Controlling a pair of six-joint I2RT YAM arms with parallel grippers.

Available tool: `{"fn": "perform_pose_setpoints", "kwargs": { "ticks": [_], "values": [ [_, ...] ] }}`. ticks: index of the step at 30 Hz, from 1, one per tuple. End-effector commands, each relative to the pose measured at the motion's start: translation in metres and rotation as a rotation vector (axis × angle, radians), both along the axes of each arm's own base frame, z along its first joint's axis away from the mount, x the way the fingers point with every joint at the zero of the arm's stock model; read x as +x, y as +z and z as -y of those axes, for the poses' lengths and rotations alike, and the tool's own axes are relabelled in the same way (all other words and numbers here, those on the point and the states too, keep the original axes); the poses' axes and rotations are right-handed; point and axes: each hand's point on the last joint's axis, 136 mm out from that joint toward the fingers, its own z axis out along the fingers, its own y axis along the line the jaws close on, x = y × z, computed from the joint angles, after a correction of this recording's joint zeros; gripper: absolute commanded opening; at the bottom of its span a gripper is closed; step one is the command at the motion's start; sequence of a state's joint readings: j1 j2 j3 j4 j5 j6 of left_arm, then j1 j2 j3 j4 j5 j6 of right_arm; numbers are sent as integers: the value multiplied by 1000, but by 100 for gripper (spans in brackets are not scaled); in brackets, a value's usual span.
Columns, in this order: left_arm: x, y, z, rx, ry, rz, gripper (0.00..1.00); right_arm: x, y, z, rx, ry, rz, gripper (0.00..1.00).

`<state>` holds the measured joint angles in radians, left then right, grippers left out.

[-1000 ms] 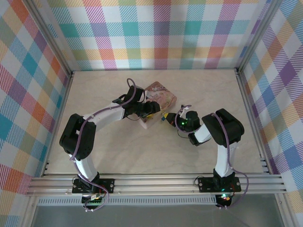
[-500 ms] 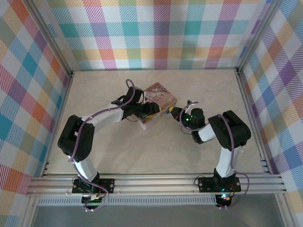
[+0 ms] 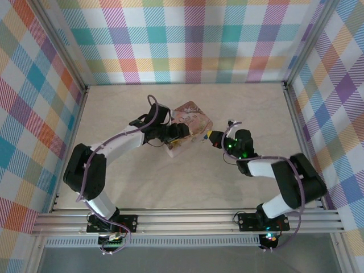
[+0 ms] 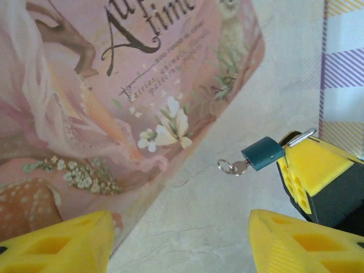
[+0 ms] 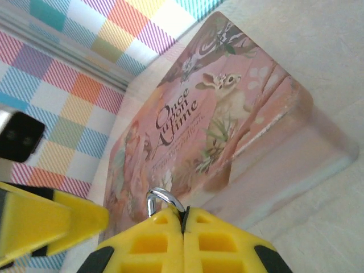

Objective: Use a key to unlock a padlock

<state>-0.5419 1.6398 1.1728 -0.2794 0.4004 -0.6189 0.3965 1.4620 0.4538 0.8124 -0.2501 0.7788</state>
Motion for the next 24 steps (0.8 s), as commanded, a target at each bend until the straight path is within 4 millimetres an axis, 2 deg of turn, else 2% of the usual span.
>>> {"fn": "perform_pose_setpoints", "kwargs": {
  "ticks": [1, 7, 13, 16, 21, 24],
  "values": [
    [-5, 37, -6, -20, -13, 133, 66, -21, -10, 8, -157, 58, -51, 1],
    [-14, 77, -32, 11, 24, 328, 75, -52, 19, 32, -313, 55, -23, 1],
    [-27, 101, -70, 72, 121, 479, 87, -81, 43, 46, -361, 68, -56, 1],
    [-34, 109, -89, 101, 175, 535, 91, -94, 39, 48, -366, 93, -152, 1],
    [-42, 116, -126, 169, 309, 600, 94, -114, 10, 45, -386, 155, -408, 1],
    [-46, 119, -143, 204, 372, 623, 97, -117, -9, 45, -398, 160, -496, 1]
  ]
}}
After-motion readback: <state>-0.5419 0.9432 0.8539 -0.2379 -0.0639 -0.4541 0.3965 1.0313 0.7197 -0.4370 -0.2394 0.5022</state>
